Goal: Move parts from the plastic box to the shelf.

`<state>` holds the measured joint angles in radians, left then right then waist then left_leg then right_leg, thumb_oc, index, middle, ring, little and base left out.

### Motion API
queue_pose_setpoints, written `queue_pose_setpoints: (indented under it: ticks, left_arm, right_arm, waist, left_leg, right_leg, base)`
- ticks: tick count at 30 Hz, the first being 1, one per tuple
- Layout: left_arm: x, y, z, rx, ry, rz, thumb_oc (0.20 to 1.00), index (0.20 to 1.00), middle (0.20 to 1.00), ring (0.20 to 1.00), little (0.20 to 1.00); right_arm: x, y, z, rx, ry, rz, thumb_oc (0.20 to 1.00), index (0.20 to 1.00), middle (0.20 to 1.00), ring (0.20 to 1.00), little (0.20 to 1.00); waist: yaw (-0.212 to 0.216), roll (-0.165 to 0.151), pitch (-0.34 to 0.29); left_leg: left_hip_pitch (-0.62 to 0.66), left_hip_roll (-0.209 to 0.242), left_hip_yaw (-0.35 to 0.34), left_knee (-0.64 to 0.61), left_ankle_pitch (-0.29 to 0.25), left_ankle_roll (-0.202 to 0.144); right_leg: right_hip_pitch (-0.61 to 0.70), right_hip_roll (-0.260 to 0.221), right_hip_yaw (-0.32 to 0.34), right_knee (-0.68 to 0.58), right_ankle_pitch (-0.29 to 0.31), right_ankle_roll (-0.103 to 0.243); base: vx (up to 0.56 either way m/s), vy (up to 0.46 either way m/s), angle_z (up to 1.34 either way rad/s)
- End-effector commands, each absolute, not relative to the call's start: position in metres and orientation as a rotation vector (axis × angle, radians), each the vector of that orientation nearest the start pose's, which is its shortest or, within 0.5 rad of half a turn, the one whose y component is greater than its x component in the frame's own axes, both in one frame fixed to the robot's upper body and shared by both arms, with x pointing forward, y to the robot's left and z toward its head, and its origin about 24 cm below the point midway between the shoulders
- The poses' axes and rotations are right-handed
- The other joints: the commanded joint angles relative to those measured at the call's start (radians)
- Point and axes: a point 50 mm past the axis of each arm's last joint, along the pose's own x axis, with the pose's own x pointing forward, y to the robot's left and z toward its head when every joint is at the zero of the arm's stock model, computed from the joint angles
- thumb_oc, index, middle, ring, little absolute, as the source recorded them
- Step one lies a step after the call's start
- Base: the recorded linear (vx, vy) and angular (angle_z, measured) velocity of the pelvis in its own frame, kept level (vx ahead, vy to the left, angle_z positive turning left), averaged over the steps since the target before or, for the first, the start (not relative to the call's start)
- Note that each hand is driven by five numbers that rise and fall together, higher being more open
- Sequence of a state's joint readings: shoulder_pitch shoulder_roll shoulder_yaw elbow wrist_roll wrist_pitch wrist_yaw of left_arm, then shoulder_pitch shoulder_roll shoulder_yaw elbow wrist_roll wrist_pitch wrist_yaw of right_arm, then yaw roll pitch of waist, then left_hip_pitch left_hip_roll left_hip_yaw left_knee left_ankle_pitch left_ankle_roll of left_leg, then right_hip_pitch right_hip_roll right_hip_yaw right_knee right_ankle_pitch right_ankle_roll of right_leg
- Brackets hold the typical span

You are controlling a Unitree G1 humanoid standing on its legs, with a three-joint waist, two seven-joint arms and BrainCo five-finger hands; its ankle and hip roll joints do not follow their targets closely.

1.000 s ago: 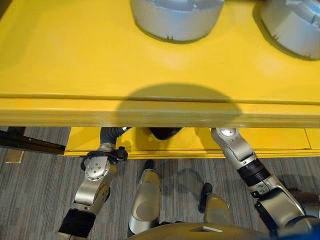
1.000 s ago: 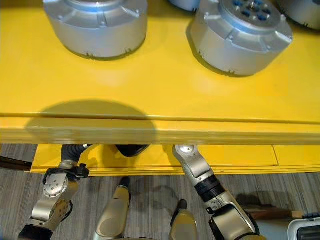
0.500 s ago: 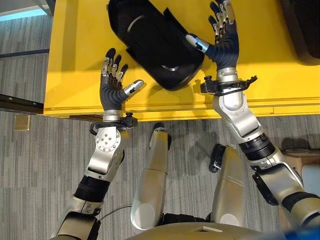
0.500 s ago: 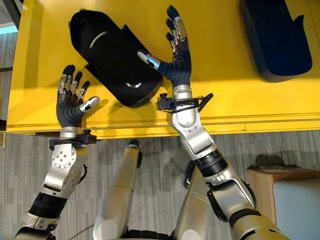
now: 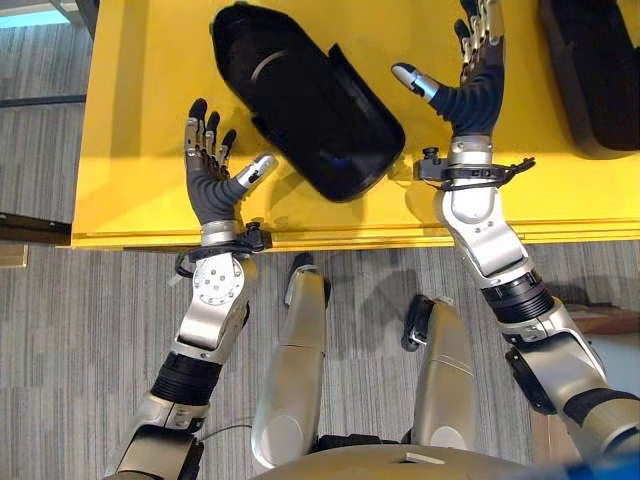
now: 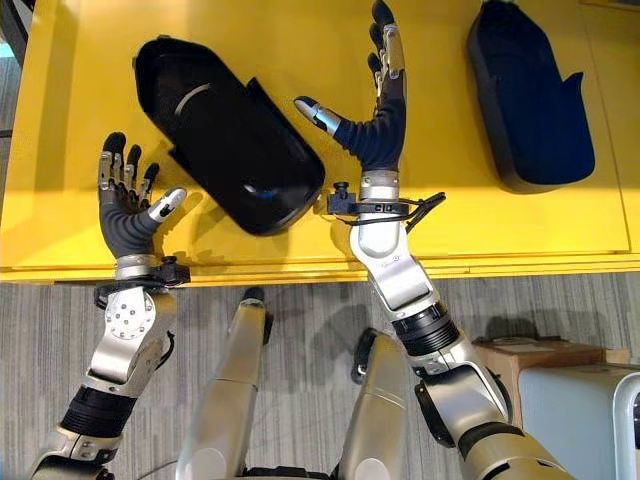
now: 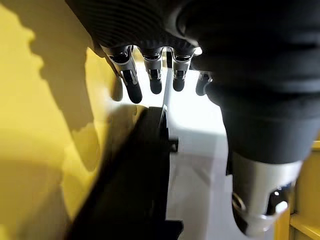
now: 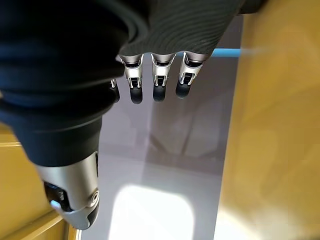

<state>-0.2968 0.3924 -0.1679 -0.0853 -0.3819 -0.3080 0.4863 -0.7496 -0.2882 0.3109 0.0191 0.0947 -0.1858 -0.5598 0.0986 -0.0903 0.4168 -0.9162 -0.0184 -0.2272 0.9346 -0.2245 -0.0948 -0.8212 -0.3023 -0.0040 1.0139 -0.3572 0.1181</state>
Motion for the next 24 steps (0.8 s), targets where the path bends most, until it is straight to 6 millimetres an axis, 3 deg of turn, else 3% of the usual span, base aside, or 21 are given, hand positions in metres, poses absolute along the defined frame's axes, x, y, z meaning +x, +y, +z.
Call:
queue_pose_setpoints:
  ticks: [1,8,14,19,24]
  left_arm:
    - [0.289,0.166,0.142,-0.219,-0.488,0.192,1.000,1.000,1.000,1.000,1.000]
    - [0.303,0.139,0.133,-0.273,-0.407,0.093,1.000,1.000,1.000,1.000,1.000]
    - [0.312,0.115,0.105,-0.324,-0.247,0.048,1.000,1.000,1.000,1.000,1.000]
    - [0.316,0.113,0.099,-0.389,-0.202,0.092,1.000,1.000,1.000,1.000,1.000]
    - [0.320,0.119,0.092,-0.490,-0.162,0.182,1.000,1.000,1.000,1.000,1.000]
  right_arm:
    - [0.309,-0.107,0.276,0.016,-0.981,-0.124,1.000,1.000,1.000,1.000,1.000]
    - [0.333,-0.107,0.277,-0.058,-0.902,-0.167,1.000,1.000,1.000,1.000,1.000]
    - [0.357,-0.098,0.264,-0.084,-0.760,-0.128,1.000,1.000,1.000,1.000,1.000]
    - [0.368,-0.092,0.261,-0.098,-0.695,-0.106,1.000,1.000,1.000,1.000,1.000]
    - [0.385,-0.074,0.249,-0.155,-0.567,-0.011,1.000,1.000,1.000,1.000,1.000]
  waist:
    - [-0.002,0.019,-0.031]
    - [-0.009,0.011,-0.042]
    - [-0.012,0.006,-0.040]
    - [-0.007,-0.001,-0.031]
    - [0.017,-0.015,-0.005]
  left_leg:
    - [-0.006,0.008,0.000,0.043,-0.106,0.064]
    - [0.017,0.014,-0.001,0.019,-0.100,0.061]
    - [0.030,0.015,-0.001,0.011,-0.095,0.059]
    - [0.039,0.017,0.001,0.007,-0.092,0.057]
    - [0.050,0.021,-0.003,0.003,-0.085,0.049]
  right_leg:
    - [0.013,0.020,-0.034,-0.021,-0.040,-0.070]
    - [0.032,0.027,-0.034,-0.036,-0.034,-0.068]
    - [0.044,0.028,-0.029,-0.042,-0.030,-0.069]
    - [0.051,0.027,-0.029,-0.044,-0.028,-0.069]
    - [0.063,0.026,-0.032,-0.043,-0.027,-0.071]
  base:
    - [0.00,0.000,0.00]
    - [0.00,0.001,0.00]
    - [0.00,0.001,0.01]
    - [0.00,0.000,0.00]
    - [0.00,-0.013,-0.01]
